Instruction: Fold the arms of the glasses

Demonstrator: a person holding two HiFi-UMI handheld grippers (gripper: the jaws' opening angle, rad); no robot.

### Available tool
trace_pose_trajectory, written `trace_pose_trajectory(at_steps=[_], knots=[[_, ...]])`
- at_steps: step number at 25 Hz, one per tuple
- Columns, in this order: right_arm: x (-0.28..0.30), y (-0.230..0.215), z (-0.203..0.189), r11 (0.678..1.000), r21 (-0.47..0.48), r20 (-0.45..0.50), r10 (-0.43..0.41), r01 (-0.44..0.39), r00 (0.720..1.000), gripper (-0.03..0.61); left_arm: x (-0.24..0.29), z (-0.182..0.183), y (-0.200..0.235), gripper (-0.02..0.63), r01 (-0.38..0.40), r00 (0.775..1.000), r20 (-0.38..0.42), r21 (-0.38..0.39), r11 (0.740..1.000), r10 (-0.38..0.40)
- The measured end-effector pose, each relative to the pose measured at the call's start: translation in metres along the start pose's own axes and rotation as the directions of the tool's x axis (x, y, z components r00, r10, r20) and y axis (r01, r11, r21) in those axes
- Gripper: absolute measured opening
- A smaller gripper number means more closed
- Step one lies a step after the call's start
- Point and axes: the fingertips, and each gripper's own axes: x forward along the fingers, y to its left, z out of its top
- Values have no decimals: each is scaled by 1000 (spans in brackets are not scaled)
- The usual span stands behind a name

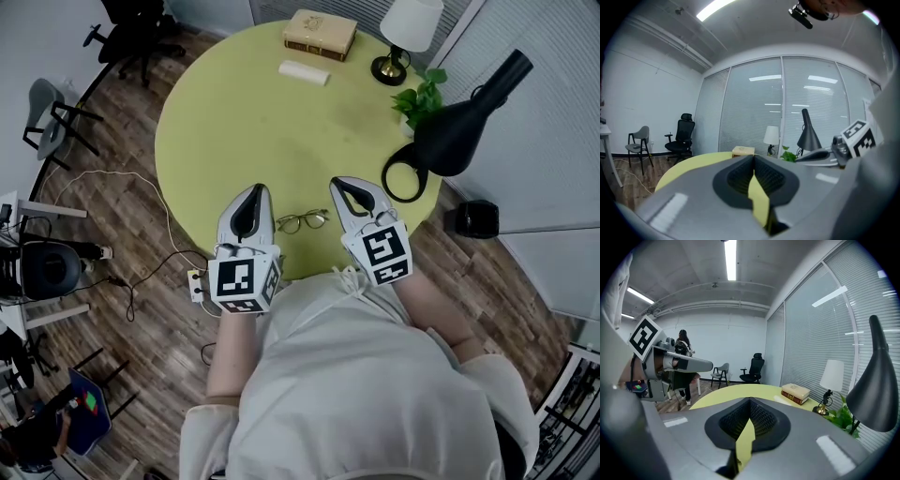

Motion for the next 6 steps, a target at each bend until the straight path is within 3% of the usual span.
trace_pose_trajectory(at_steps=[6], knots=[[-2,3,-1,1000,3,-4,7,-7,1000,-2,-1,-3,3,6,-13,1000,-13,-13,1000,13]])
